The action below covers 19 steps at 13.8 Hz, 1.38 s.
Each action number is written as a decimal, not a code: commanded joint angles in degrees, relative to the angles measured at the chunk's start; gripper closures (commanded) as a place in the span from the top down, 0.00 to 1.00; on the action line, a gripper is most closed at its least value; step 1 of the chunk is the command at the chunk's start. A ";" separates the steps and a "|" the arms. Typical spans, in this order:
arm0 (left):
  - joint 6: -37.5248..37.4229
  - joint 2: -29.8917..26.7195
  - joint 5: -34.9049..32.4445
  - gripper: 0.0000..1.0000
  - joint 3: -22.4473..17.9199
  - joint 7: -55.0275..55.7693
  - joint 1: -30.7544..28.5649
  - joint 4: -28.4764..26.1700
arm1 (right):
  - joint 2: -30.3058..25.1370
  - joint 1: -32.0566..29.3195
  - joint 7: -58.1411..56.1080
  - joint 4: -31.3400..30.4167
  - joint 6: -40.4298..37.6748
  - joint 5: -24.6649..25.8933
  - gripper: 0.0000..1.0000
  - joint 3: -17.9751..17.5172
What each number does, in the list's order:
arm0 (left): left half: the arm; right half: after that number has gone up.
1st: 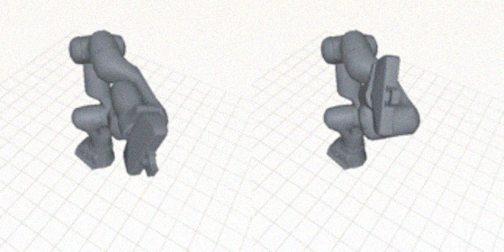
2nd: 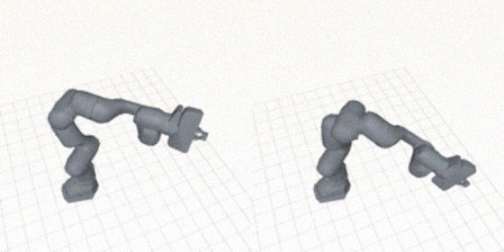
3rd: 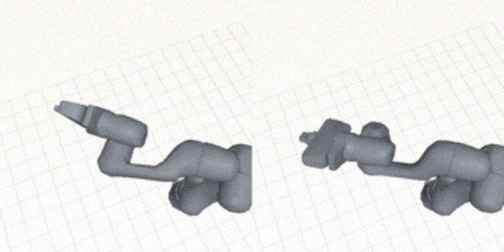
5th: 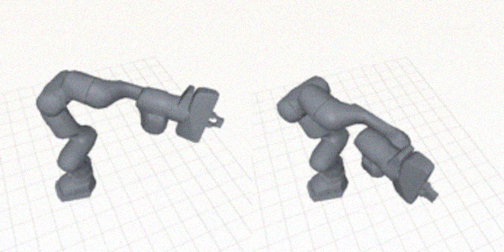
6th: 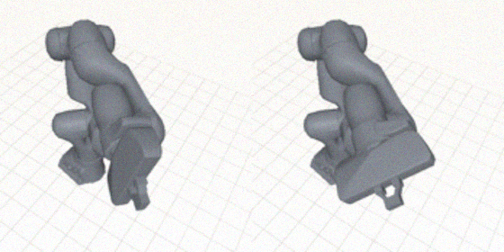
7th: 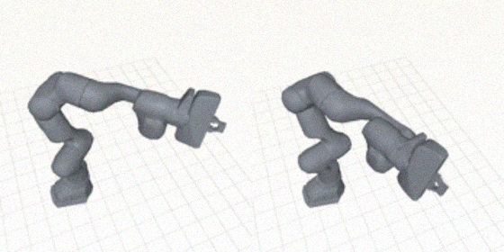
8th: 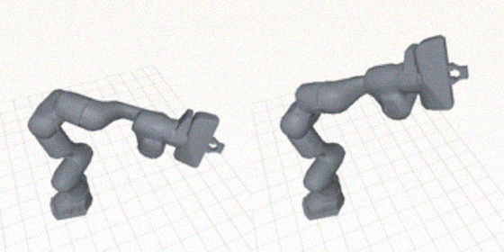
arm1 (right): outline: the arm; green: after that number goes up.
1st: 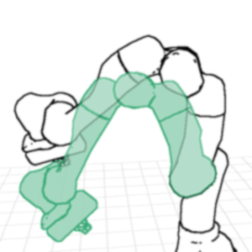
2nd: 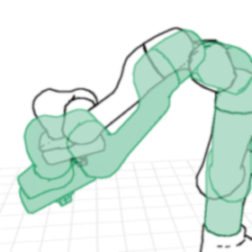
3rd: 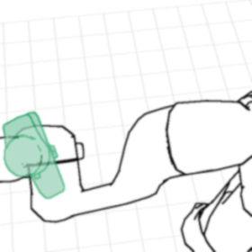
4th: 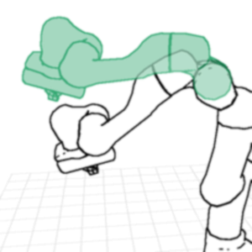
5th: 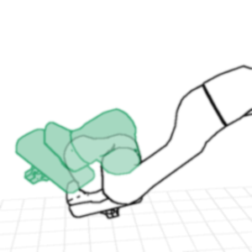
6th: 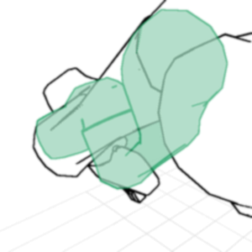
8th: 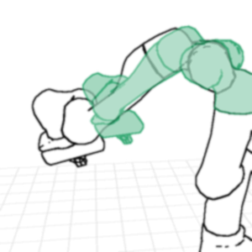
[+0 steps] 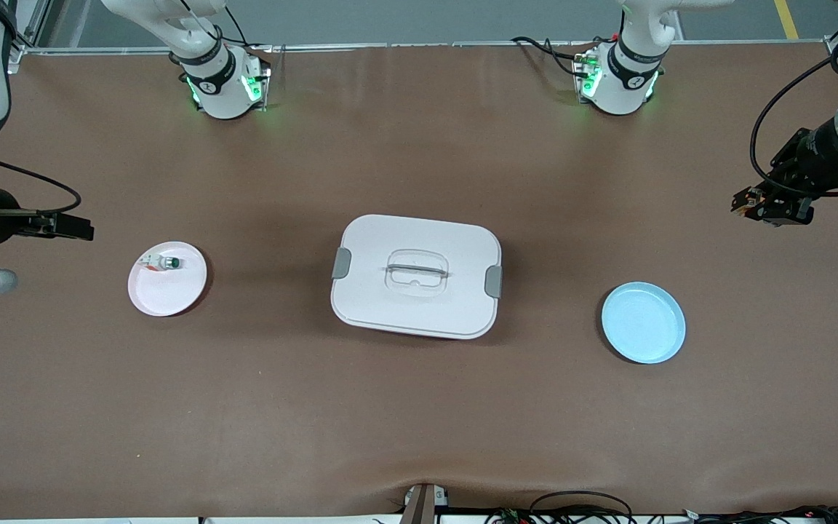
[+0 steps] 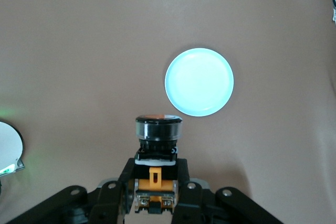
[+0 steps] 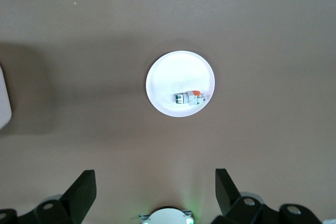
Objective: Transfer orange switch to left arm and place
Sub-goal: 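Carry the switch with the left gripper over the light-blue plate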
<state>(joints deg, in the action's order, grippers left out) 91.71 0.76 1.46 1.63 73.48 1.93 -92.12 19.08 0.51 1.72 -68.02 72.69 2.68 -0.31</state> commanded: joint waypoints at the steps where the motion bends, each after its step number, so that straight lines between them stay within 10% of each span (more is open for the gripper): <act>1: 3.29 -0.58 -0.76 0.00 0.30 1.93 -0.44 -3.05 | -2.64 -0.77 -4.00 -2.37 -1.06 -2.57 1.00 0.13; 12: 22.71 0.47 -1.37 0.00 0.22 5.53 -0.70 -20.36 | -10.28 -0.78 -1.02 -11.33 5.87 -4.70 1.00 0.13; 19: 32.11 9.34 -1.64 0.00 0.13 8.87 -0.96 -20.99 | -13.62 -0.95 3.38 -15.28 9.29 -6.37 1.00 0.13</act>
<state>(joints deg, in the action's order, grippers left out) 120.83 7.74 1.36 1.58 80.09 0.98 -113.41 8.71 -0.05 4.02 -79.04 79.60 -2.99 0.05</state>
